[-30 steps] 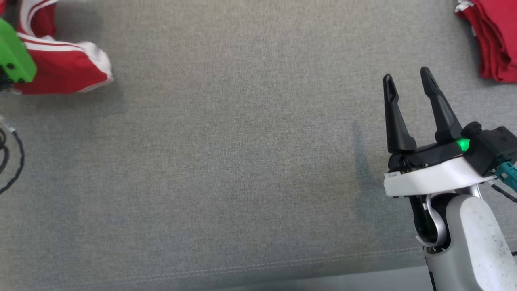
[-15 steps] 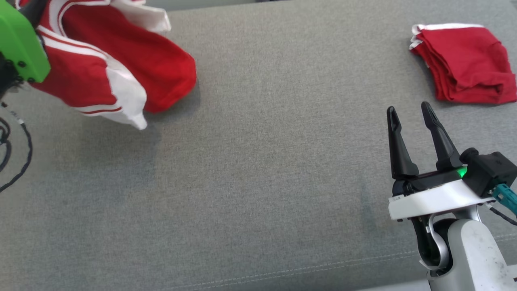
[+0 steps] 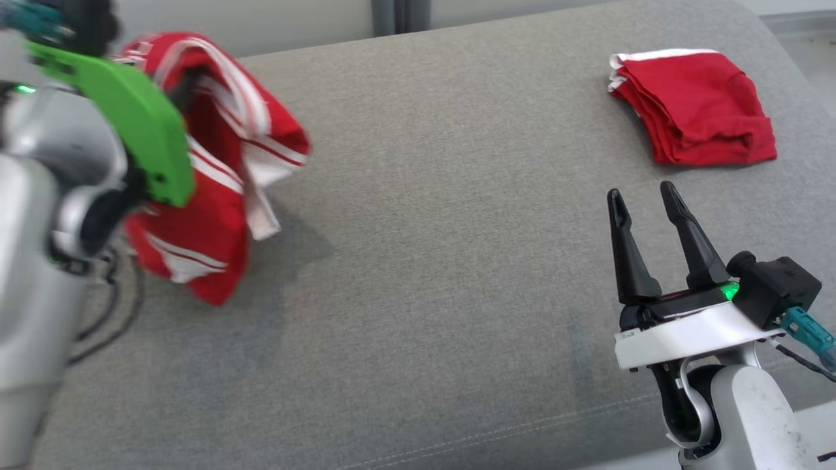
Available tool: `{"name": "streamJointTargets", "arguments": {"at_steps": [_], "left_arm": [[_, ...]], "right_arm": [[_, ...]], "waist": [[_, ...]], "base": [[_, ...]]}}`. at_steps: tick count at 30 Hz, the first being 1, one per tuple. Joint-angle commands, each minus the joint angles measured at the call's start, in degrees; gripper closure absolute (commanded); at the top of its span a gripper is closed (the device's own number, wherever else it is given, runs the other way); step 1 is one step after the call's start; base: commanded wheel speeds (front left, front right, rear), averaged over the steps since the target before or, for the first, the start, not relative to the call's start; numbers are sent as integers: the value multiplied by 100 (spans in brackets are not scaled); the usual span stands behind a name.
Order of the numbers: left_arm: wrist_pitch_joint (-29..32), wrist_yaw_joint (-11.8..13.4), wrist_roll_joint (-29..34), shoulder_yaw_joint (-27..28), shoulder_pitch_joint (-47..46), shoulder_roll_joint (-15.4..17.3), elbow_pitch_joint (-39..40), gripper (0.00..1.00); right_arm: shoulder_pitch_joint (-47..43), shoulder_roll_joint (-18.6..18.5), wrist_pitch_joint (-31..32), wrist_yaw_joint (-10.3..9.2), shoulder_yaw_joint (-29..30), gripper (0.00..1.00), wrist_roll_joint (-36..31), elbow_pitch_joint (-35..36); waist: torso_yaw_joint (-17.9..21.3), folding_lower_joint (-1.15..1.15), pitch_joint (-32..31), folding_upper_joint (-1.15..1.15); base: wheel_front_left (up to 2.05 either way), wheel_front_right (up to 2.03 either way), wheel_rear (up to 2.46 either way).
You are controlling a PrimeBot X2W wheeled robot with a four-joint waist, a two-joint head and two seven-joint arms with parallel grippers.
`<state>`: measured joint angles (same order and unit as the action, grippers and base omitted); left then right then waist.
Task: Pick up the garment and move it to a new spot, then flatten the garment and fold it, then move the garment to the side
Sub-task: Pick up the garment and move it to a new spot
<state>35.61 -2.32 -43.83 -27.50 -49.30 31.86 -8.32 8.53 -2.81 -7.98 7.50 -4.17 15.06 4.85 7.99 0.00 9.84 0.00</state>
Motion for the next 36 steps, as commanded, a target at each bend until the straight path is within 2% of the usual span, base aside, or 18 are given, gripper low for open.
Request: {"name": "streamJointTargets", "arguments": {"at_steps": [1, 8, 12, 18, 23, 27, 29, 30, 32, 36], "left_arm": [[-105, 37, 42, -68, 123, -162, -83, 100], [-1387, 211, 7, -334, 271, -1728, -1353, 100], [-2201, 270, 202, -479, 159, -2411, -2410, 100], [-3354, 354, 329, -515, -185, -2815, -3746, 100], [-3970, 460, 151, -498, -600, -2867, -4469, 100], [-4301, 600, -191, -591, -844, -2886, -4716, 100], [-4363, 648, -345, -697, -931, -2884, -4842, 50], [-4417, 662, -415, -745, -974, -2880, -4887, 0], [-4500, 692, -550, -867, -1034, -2881, -4941, 0], [-4387, 511, -818, -1360, -1093, -2881, -4800, 0]], "right_arm": [[38, -18, -44, -2, -20, 0, 49, -28], [213, -17, -200, -1, -152, 0, 202, -144], [301, -16, -285, -2, -232, 0, 277, -235], [430, -16, -404, -2, -390, 0, 381, -353], [498, -14, -484, -1, -515, 0, 434, -452], [555, -16, -533, -2, -633, 0, 487, -527], [577, -13, -543, -1, -689, 0, 496, -563], [583, -13, -545, -1, -705, 0, 504, -584], [585, -14, -566, -2, -705, 0, 532, -623], [556, -14, -583, -1, -658, 0, 519, -713]], "waist": [[168, 0, 135, 0], [604, 0, 482, 0], [883, 0, 624, 0], [1353, 0, 789, 0], [1608, 0, 868, 0], [1763, 0, 893, 0], [1814, 0, 896, 0], [1828, 0, 901, 0], [1831, 0, 916, 0], [1679, 0, 915, 0]], "base": [[0, 0, 0], [0, 0, 0], [0, 0, 0], [0, 0, 0], [0, 0, 0], [0, 0, 0], [0, 0, 0], [0, 0, 0], [0, 0, 0], [0, 0, 0]]}}
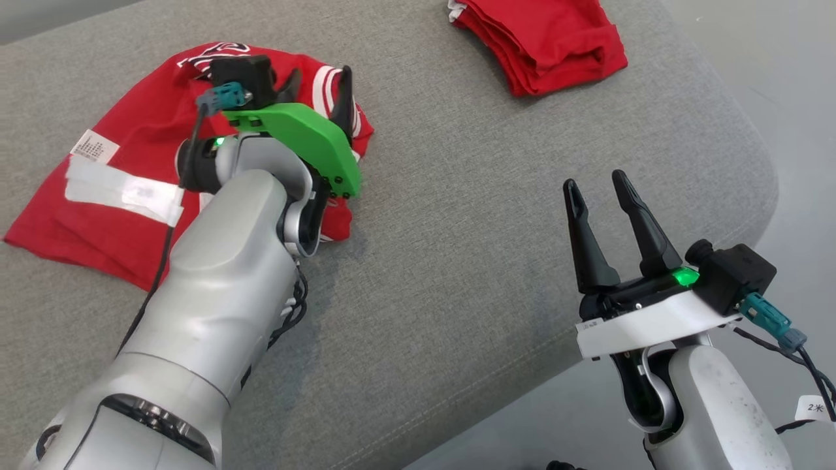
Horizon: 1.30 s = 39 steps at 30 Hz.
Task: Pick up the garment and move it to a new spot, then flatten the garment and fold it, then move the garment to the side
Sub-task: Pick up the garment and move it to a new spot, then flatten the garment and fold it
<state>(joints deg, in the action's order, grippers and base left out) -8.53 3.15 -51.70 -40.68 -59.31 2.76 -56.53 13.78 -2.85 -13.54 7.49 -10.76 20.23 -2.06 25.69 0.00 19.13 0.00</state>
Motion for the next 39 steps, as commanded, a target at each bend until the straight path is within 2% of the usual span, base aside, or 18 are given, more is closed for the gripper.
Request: {"name": "streamJointTargets", "arguments": {"at_steps": [1, 4, 10, 11, 20, 25, 32, 35, 39], "left_arm": [[72, -81, -66, -199, -119, 27, 61, 0], [146, -150, -135, -479, -172, 28, 190, 0], [26, -238, -282, -1117, -167, 25, 541, 0], [-109, -228, -327, -1260, -96, 23, 651, 0], [-554, -89, -173, -1615, 471, 69, 931, 0], [-661, 103, 49, -1500, 1033, 367, 1190, 0], [-667, 437, 417, -726, 2260, 858, 2317, 0], [-667, 583, 596, -406, 2827, 962, 2839, 0], [-668, 738, 843, -70, 3489, 1025, 3391, 0]], "right_arm": [[22, -10, -32, -1, 21, 0, -17, -37], [1, -11, -37, -1, 82, 0, -56, -70], [-119, -12, 59, 0, 291, 0, -173, -150], [-180, -14, 97, 0, 377, 0, -204, -172], [-336, -15, 343, -1, 659, 0, -186, -345], [-364, -15, 454, -1, 727, 0, -195, -492], [-283, -15, 555, 0, 752, 0, -75, -807], [-227, -14, 600, 0, 658, 0, 180, -1063], [-171, -13, 611, 0, 419, 0, 918, -1517]], "waist": [[-153, 0, -36, 0], [-309, 0, -93, 0], [-951, 0, -383, 0], [-1174, 0, -486, 0], [-2097, 0, -810, 0], [-2472, 0, -916, 0], [-2815, 0, -1005, 0], [-2944, 0, -1018, 0], [-3112, 0, -1035, 0]], "base": [[0, 0, 0], [0, 0, 0], [0, 0, 0], [0, 0, 0], [0, 0, 0], [0, 0, 0], [0, 0, 0], [0, 0, 0], [0, 0, 0]]}}
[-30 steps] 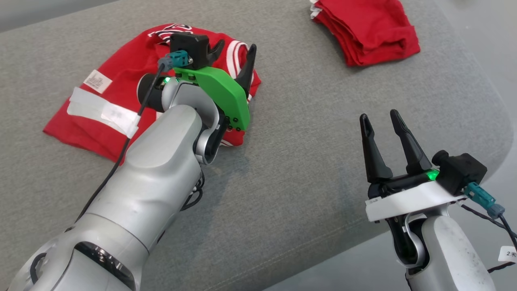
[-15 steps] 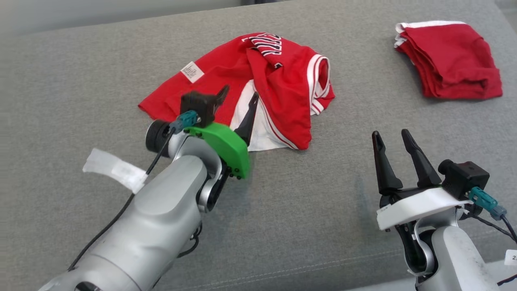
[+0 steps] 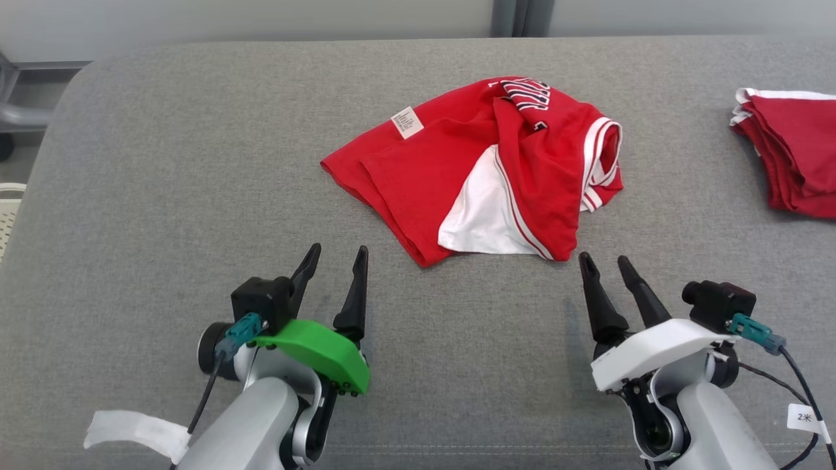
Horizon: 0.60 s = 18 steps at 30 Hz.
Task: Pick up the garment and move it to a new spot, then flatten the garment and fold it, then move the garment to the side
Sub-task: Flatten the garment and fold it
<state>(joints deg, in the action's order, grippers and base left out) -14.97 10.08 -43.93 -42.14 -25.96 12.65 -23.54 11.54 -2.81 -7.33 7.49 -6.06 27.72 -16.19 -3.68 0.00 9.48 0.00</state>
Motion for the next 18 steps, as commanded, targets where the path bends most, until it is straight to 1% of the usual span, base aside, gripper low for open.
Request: {"name": "streamJointTargets", "arguments": {"at_steps": [1, 7, 10, 11, 12, 16, 18], "left_arm": [[-24, 69, 106, 161, 288, 34, 211, 0], [-25, 109, 336, 448, 842, -1, 622, 0], [-25, 95, 379, 480, 945, -21, 694, 0], [-25, 75, 402, 490, 984, -29, 722, 0], [-25, 57, 428, 507, 1011, -38, 740, 0], [-25, 22, 505, 574, 1093, -105, 787, 0], [-25, 6, 538, 608, 1143, -137, 808, 0]], "right_arm": [[88, -21, -36, 0, -127, 0, 362, -226], [470, -22, -206, 0, -639, 0, 1432, -1040], [631, -22, -258, 0, -752, 0, 1688, -1355], [717, -27, -305, 0, -728, 0, 1687, -1590], [825, -33, -381, 0, -671, 0, 1528, -1821], [1180, -17, -629, 0, -301, 0, 710, -2611], [1290, -20, -683, 0, -163, 0, 388, -2825]], "waist": [[-219, 0, -70, 0], [-485, 0, -60, 0], [-579, 0, -52, 0], [-628, 0, -50, 0], [-678, 0, -52, 0], [-813, 0, -74, 0], [-853, 0, -84, 0]], "base": [[0, 0, 0], [0, 0, 0], [0, 0, 0], [0, 0, 0], [0, 0, 0], [0, 0, 0], [0, 0, 0]]}}
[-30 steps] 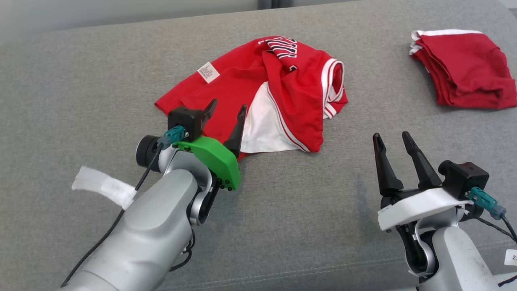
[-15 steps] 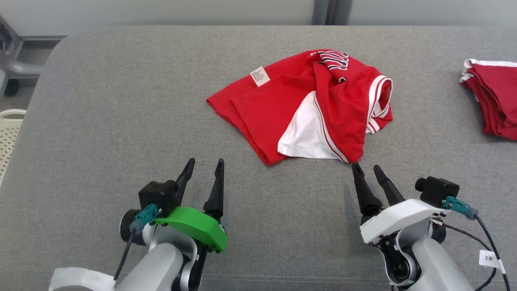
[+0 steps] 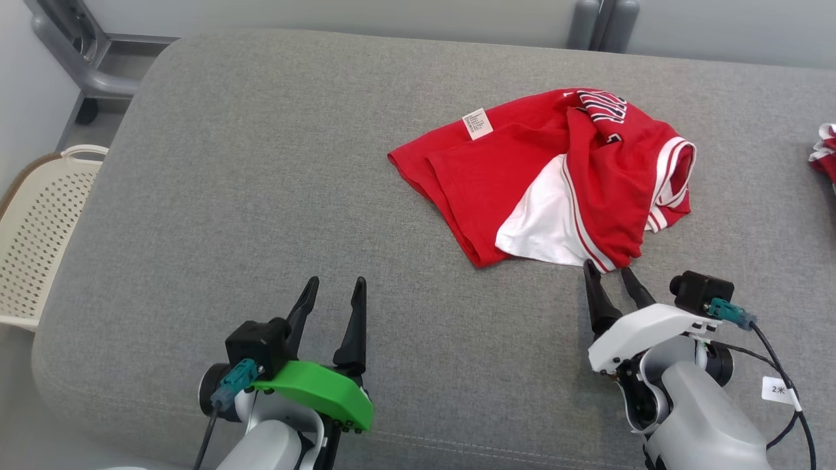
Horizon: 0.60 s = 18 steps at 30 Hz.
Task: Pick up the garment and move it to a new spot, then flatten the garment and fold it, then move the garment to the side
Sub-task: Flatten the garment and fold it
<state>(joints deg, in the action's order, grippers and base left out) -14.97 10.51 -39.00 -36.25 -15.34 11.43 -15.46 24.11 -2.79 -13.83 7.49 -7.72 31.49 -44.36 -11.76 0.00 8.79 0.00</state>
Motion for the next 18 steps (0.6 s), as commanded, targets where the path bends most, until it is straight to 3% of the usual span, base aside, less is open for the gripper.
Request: {"name": "streamJointTargets", "arguments": {"at_steps": [1, 5, 11, 12, 13, 16, 18], "left_arm": [[-25, -46, 58, 34, 98, -30, 7, 0], [-25, -52, 102, 88, 147, -67, 27, 0], [-26, -99, 151, 158, 168, -103, -20, 0], [-26, -105, 162, 173, 172, -112, -34, 0], [-26, -104, 174, 189, 175, -123, -41, 0], [-26, -94, 197, 260, 203, -136, -44, 0], [-26, -111, 212, 306, 229, -151, -50, 0]], "right_arm": [[84, -22, -38, 0, 51, 0, -31, -98], [300, -28, -69, 0, 381, 0, -617, -535], [648, -23, -89, 0, 737, 0, -927, -1115], [691, -23, -92, 0, 733, 12, -942, -1191], [727, -22, -95, 0, 699, 48, -937, -1243], [782, -19, -42, 0, 413, 100, -739, -1280], [728, -27, 17, 0, 213, 100, -615, -1207]], "waist": [[-63, 0, -16, 0], [-128, 0, -14, 0], [-211, 0, 55, 0], [-216, 0, 65, 0], [-217, 0, 76, 0], [-152, 0, 89, 0], [-60, 0, 69, 0]], "base": [[0, 0, 0], [0, 0, 0], [0, 0, 0], [0, 0, 0], [0, 0, 0], [0, 0, 0], [0, 0, 0]]}}
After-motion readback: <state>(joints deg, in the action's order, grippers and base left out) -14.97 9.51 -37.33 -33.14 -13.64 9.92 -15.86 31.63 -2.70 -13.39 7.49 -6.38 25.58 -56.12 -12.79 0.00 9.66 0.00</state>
